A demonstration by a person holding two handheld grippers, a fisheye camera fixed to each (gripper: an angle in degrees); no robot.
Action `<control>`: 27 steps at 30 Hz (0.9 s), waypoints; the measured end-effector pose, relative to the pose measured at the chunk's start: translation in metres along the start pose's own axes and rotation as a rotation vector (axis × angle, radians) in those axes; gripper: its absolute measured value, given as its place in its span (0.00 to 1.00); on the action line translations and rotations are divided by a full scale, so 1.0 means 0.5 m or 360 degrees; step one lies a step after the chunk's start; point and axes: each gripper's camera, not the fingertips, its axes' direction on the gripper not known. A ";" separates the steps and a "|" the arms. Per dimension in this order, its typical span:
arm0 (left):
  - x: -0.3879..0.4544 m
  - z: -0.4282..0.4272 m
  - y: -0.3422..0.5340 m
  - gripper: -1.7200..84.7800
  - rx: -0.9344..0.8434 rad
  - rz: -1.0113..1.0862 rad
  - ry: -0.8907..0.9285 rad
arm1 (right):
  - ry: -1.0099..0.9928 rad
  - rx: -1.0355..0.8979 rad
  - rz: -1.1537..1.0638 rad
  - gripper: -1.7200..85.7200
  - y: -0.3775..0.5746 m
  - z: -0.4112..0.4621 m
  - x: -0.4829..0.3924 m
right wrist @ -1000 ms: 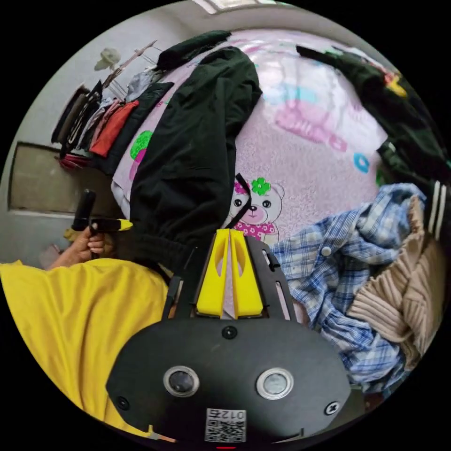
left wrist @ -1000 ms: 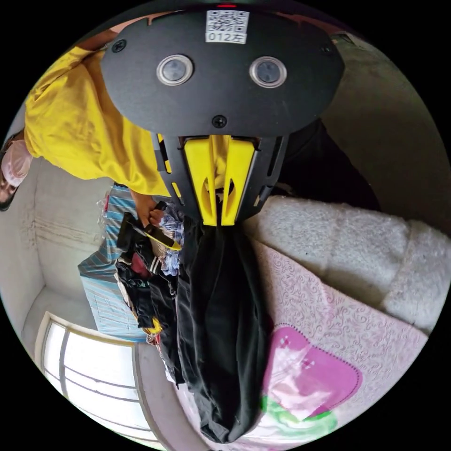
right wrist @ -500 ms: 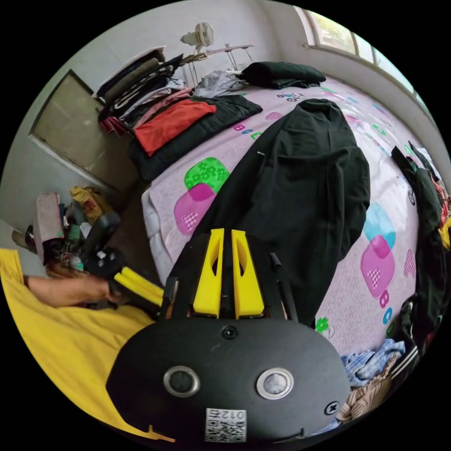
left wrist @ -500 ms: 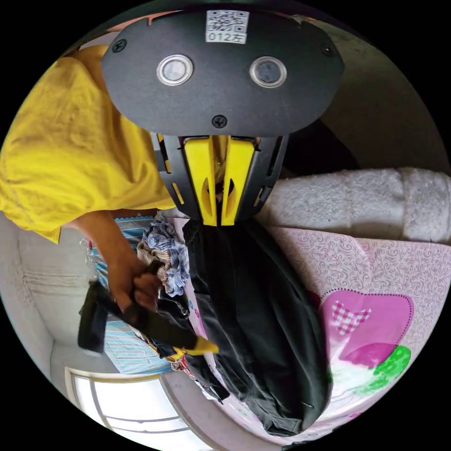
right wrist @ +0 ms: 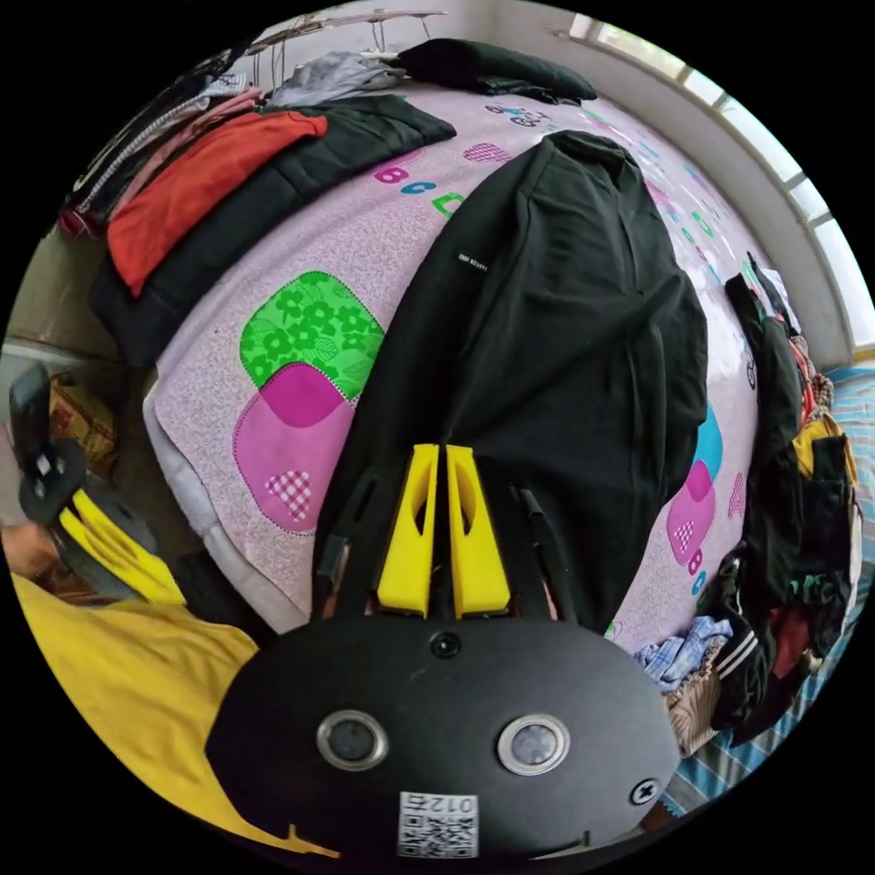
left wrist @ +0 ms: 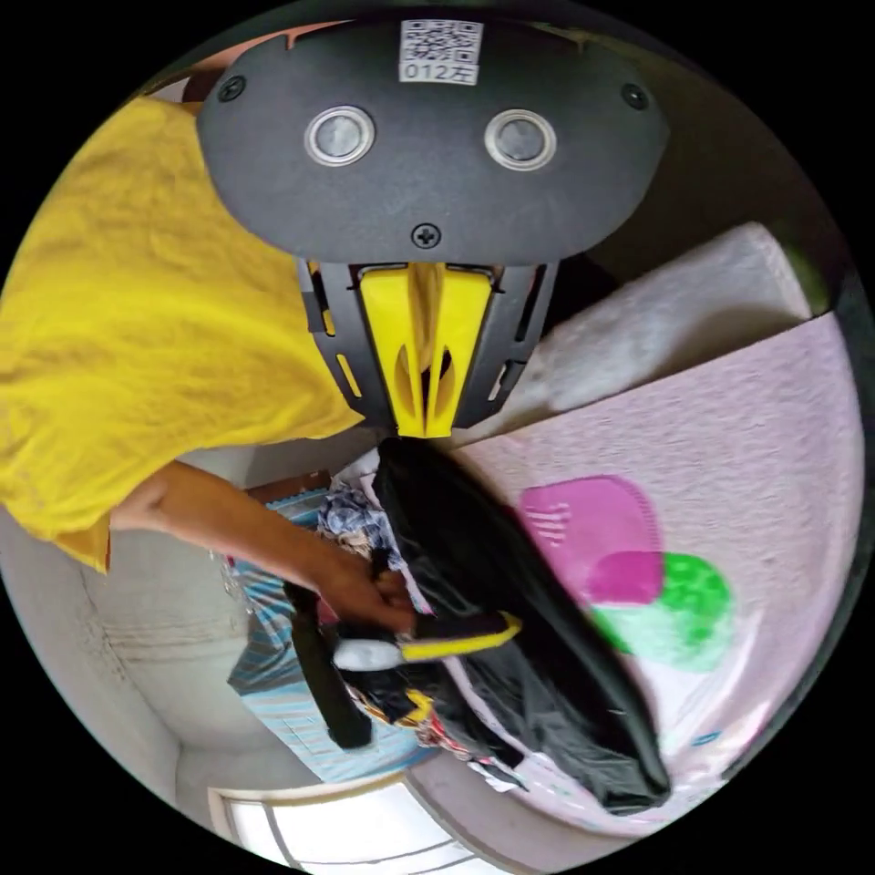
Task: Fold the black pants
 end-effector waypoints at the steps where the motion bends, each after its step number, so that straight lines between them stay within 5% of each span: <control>1: -0.040 -0.034 -0.016 0.03 0.0013 -0.0073 -0.0010 | 0.0028 -0.0047 -0.0001 0.04 -0.001 0.017 -0.010; 7: -0.146 -0.133 -0.175 0.03 0.0034 -0.0229 -0.0213 | -0.0148 0.0052 0.0262 0.05 0.034 0.000 0.002; 14: -0.192 -0.052 -0.413 0.04 -0.0032 -0.0399 -0.0245 | -0.0432 0.0317 0.0405 0.05 0.240 -0.105 0.046; 27: -0.287 0.101 -0.613 0.02 -0.0325 -0.0514 -0.0602 | -0.0585 0.0115 0.0601 0.07 0.554 -0.064 0.086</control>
